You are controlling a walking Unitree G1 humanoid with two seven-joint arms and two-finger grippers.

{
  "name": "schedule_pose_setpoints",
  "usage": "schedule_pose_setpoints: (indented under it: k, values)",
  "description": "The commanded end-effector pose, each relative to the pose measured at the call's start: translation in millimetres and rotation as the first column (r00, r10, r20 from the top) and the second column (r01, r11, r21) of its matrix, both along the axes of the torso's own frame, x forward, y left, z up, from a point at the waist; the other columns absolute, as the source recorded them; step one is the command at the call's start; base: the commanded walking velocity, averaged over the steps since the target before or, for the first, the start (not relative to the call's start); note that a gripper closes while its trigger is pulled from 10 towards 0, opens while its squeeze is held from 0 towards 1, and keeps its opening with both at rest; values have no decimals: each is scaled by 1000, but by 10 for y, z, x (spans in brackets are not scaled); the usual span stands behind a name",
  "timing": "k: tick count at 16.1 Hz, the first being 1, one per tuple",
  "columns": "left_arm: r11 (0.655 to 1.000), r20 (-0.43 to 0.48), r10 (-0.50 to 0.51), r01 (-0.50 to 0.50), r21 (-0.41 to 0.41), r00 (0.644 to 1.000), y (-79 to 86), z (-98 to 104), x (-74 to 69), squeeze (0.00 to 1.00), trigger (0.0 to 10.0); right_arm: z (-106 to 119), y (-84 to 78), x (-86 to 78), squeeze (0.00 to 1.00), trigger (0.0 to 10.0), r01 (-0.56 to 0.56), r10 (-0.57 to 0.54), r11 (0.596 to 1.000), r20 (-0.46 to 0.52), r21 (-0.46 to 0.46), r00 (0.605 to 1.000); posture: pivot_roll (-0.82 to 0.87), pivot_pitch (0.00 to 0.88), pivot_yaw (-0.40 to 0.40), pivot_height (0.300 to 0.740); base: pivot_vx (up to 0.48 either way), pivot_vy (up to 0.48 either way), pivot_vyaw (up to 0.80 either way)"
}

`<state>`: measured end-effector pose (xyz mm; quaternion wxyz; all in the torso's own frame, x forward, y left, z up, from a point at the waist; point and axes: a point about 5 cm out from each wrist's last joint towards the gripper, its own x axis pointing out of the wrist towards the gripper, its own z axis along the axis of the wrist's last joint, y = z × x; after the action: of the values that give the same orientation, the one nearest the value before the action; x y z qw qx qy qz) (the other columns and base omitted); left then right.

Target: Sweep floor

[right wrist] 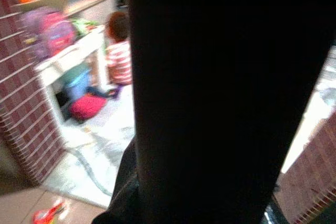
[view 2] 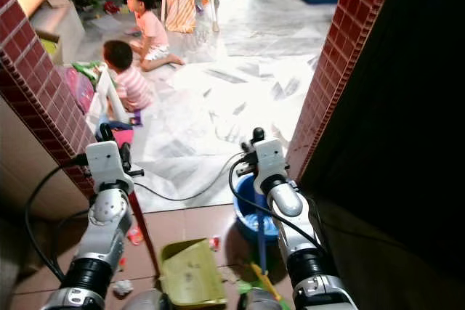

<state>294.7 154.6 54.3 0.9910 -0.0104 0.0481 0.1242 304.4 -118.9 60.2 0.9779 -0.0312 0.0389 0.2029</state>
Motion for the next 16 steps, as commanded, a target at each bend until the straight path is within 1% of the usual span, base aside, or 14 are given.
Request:
schedule_pose_setpoints:
  k: [1,3,4,5,6,8,9,10,12,13,15,16]
  values:
    - [1000,41,15,-15,-9,999,-1,60,20,0,10000,81,113,25,0,10000,-87,87,996,11,32,996,-75,0,-57,740,0,0,0]
    - [1000,35,23,-22,-7,999,20,49,28,0,10000,170,187,71,0,10000,-162,160,986,48,43,986,-58,0,-62,740,0,0,0]
    - [1000,29,19,-19,18,999,15,64,45,0,10000,241,205,111,0,10000,-157,153,987,88,44,984,-56,0,-62,740,0,0,0]
    - [999,52,-5,3,41,999,-25,133,75,0,10000,329,200,159,0,10000,-141,135,989,135,37,982,-21,0,-45,740,0,0,0]
    - [999,61,-18,15,49,998,-59,161,83,0,10000,378,192,182,0,10000,-127,119,991,157,42,981,-15,0,-45,740,0,0,0]
    - [998,65,-53,49,48,996,-148,142,47,0,10000,450,151,200,0,10000,-102,91,994,197,49,976,-34,0,-36,740,0,0,0]
    - [998,47,-60,58,38,997,-164,94,28,0,10000,461,140,203,0,10000,-101,88,993,202,57,975,-39,0,-33,740,0,0,0]
    - [996,23,-76,76,39,997,-167,39,14,0,10000,500,91,225,0,10000,-76,62,996,230,53,971,-50,0,-15,740,0,0,0]
    - [996,24,-81,80,42,996,-141,72,62,0,10000,561,-57,302,0,10000,29,-37,999,265,34,964,-60,0,7,740,0,0,0]
    - [996,24,-81,80,43,996,-136,77,71,0,10000,572,-85,312,0,10000,50,-56,998,272,28,961,-61,0,9,740,0,0,0]
    - [995,21,-92,91,45,995,-136,77,75,0,10000,580,-221,327,0,10000,139,-132,990,293,-6,947,-73,0,26,740,0,0,0]
    - [995,20,-95,94,44,995,-137,71,70,0,10000,575,-242,324,0,10000,156,-145,988,298,-14,943,-78,0,31,740,0,0,0]
